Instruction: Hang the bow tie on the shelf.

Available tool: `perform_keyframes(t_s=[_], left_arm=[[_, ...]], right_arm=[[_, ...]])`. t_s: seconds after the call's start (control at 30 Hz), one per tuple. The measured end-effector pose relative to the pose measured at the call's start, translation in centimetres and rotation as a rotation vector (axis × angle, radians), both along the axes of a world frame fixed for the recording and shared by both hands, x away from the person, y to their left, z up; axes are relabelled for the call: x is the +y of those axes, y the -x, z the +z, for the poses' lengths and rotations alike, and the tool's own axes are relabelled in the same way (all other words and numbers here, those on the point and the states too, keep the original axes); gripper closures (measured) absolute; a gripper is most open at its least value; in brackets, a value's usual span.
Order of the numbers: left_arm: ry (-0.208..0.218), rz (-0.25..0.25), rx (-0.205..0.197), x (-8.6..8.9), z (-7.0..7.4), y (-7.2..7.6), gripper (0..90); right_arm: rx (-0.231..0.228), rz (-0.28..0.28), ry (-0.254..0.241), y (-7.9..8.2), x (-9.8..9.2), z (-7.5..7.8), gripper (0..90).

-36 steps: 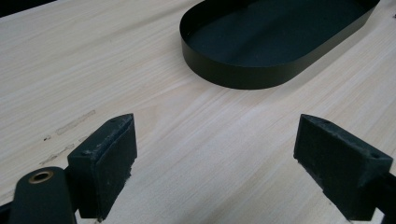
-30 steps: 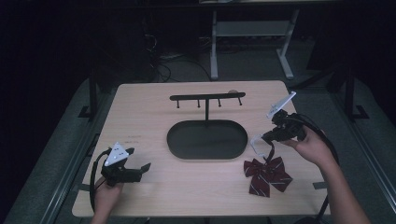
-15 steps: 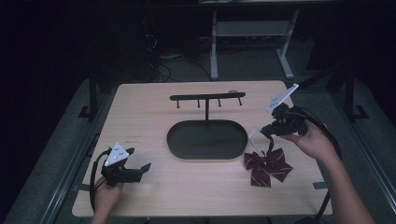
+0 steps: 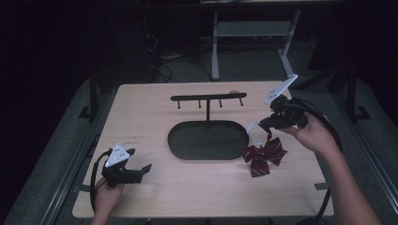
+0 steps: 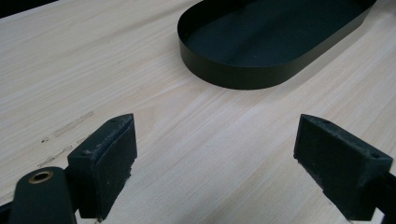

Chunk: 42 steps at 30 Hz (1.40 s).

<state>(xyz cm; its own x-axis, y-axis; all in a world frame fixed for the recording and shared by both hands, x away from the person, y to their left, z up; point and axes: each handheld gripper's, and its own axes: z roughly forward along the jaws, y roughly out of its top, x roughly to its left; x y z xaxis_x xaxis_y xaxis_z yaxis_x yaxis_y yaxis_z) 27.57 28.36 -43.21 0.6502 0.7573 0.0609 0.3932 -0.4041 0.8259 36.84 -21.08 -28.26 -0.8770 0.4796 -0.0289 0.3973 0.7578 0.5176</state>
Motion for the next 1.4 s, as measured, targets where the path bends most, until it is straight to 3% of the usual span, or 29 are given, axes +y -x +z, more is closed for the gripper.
perform_keyframes(t_s=[0.5,0.73,1.4], left_arm=[[0.007,0.001,-0.002,-0.1,0.0,0.1,13.2],[0.006,-0.001,-0.002,-0.1,0.0,0.1,13.2],[0.006,-0.004,-0.005,-0.1,0.0,0.1,13.2]], right_arm=[[-0.017,-0.001,0.003,-1.1,1.3,2.0,86.3],[0.0,-0.003,0.002,-2.2,1.8,2.1,86.2],[-0.004,-0.019,0.019,-3.7,3.3,3.2,86.2]])
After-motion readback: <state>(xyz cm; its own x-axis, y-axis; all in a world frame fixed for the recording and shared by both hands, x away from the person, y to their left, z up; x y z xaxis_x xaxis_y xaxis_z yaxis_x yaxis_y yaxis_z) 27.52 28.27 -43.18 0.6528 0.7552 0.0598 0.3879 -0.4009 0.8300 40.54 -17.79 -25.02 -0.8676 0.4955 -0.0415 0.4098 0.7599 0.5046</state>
